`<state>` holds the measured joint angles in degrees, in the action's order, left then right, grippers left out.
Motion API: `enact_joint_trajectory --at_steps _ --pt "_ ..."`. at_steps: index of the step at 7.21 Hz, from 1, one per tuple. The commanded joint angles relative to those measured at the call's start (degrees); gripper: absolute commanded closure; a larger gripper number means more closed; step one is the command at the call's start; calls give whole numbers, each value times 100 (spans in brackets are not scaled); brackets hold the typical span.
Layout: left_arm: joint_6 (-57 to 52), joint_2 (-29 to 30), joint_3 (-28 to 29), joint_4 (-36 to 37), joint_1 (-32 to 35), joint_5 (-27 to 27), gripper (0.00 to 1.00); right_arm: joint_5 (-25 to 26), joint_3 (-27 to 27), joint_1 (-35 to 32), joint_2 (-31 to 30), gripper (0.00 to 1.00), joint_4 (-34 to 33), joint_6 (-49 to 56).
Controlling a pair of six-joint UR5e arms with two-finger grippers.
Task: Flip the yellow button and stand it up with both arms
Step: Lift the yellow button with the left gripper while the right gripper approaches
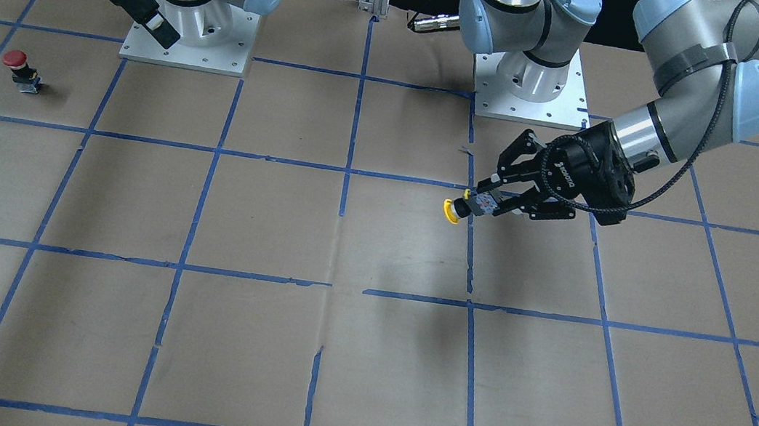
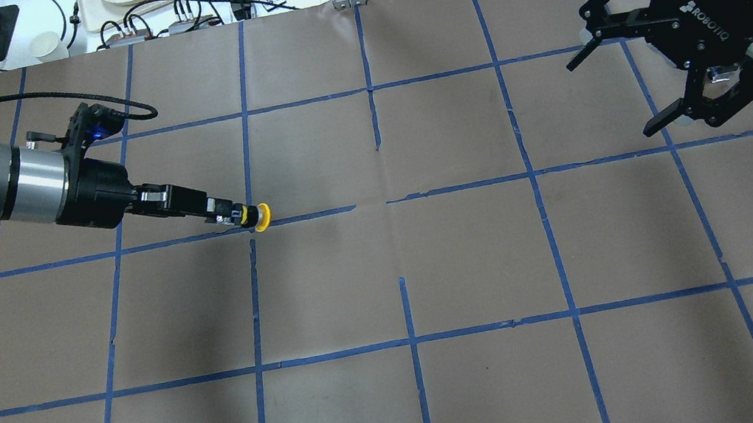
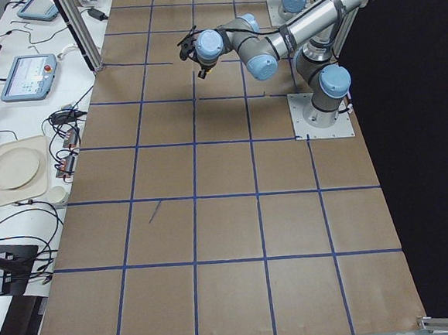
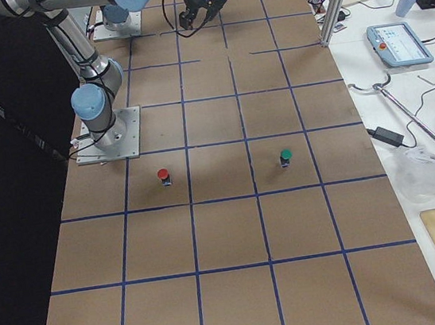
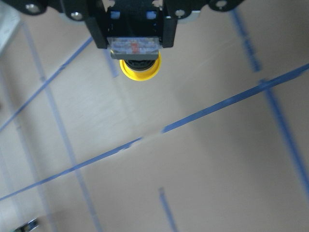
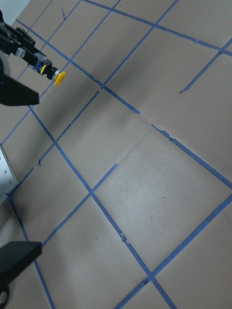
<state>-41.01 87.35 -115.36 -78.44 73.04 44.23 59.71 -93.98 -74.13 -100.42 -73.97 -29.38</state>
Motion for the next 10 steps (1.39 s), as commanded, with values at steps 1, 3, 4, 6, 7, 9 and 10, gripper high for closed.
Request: enact_joint_trajectory --at_steps 1,3,4,6,7,9,10 --pt "705 -139 -30 -13 463 -1351 82 -973 3 82 258 0 137 -853" --pt "1671 -183 -13 519 1130 -1785 84 -1916 -67 266 347 0 651 -1114" --pt "2476 -157 -13 1219 1368 -1795 85 -2128 -76 293 339 0 708 -1096" --pt "4505 -61 -22 3002 1781 -1760 85 -3077 -225 311 356 0 1372 -1061" --pt "5036 -25 -22 3402 1914 -1760 85 -3097 -417 320 365 0 1394 -1052" --pt "5707 -33 -21 3511 1924 -1777 85 -3036 -674 302 313 0 1062 -904" --pt "5770 -42 -22 3563 1950 -1804 85 -2896 -674 294 286 1 973 -972"
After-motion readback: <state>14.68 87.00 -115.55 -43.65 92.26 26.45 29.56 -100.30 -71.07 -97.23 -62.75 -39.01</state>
